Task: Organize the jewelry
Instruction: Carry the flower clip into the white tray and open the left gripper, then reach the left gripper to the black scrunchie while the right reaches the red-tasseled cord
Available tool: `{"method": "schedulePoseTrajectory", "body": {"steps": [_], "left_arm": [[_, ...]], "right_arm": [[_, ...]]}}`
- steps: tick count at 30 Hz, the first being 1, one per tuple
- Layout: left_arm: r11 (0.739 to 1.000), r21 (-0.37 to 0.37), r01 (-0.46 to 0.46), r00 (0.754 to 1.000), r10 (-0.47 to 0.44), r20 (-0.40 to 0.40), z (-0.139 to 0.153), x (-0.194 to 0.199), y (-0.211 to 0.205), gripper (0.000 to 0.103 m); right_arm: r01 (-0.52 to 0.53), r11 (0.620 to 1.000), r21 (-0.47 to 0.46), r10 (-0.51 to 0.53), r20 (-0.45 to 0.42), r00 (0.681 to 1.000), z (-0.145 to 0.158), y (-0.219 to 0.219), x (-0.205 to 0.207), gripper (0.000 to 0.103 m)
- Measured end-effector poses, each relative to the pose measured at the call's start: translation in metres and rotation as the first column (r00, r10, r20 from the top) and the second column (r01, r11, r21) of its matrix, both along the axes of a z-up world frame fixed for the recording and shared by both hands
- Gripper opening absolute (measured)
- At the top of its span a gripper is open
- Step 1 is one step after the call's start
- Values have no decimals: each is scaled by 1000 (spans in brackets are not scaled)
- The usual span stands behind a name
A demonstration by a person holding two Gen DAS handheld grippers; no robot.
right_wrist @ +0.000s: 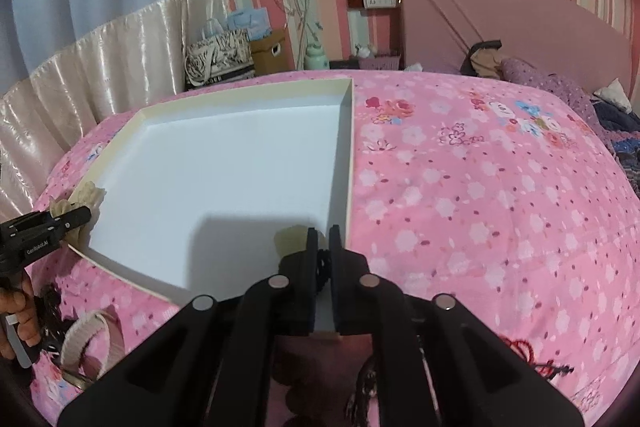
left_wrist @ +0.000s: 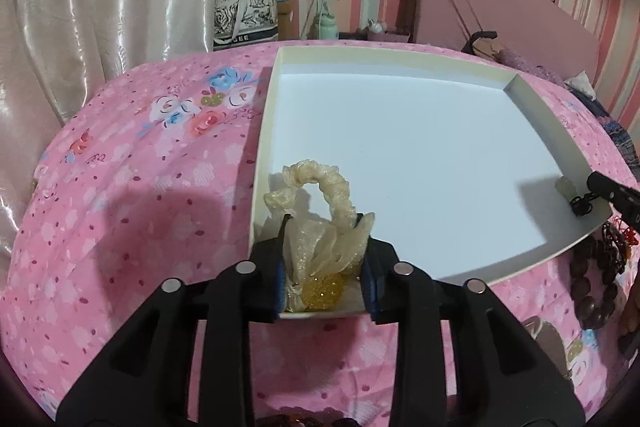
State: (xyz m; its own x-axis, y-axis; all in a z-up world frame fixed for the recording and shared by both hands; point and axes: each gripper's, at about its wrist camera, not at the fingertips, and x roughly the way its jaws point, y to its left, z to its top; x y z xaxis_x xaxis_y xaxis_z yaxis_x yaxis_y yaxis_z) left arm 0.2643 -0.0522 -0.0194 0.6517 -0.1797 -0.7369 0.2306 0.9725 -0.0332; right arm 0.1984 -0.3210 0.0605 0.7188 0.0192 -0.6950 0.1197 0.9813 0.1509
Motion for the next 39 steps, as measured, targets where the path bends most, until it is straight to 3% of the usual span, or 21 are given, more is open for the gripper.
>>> {"method": "schedulePoseTrajectory", "body": {"steps": [5,8,10,11,12,13,16,19,22,24,27,32,35,39], "left_arm": [[1000,14,1,999,-1,38,-2,-8,-3,43],[998,59,13,997,-17,72,-1,-12,-12,54],[998,55,17,997,-21,76,-1,-14,-11,55],[999,46,16,997,-19,81,0,-15,-10,59],[999,43,5,996,-9,93,1,-16,-8,73],[1000,14,-1,994,-1,106,4,-18,-4,76],[999,-44,-5,993,10,119,8,-19,7,76],[999,-40,-4,992,9,123,8,-19,7,77],[1000,-24,0,989,4,150,10,-23,7,82],[1000,-13,-11,985,13,174,11,-26,6,94],[999,-31,4,981,2,194,13,-35,8,96],[987,-161,20,987,5,158,16,-30,30,96],[986,-163,33,980,0,200,41,-39,35,96],[993,-121,0,958,35,284,83,-66,44,99]], "right_arm": [[-13,1000,14,13,40,999,-1,0,-9,11],[-45,999,-5,46,51,998,3,12,-13,33],[-58,997,-49,61,67,996,7,22,-14,51],[-57,996,-66,62,73,995,9,25,-15,52],[-65,995,-74,71,80,994,11,28,-15,52],[-77,995,-69,82,87,993,12,29,-16,52],[-78,996,-48,82,101,992,16,27,-19,58],[-68,997,-32,71,117,991,19,24,-21,64],[-74,997,-15,75,123,990,19,22,-21,64],[-78,997,-15,79,124,989,19,22,-21,64],[-80,997,-7,80,141,987,21,20,-23,66],[-31,997,-66,45,213,976,45,8,-37,71],[22,997,-77,-3,241,970,64,-5,-45,76],[25,999,26,-30,252,967,72,-25,-76,76]]}}
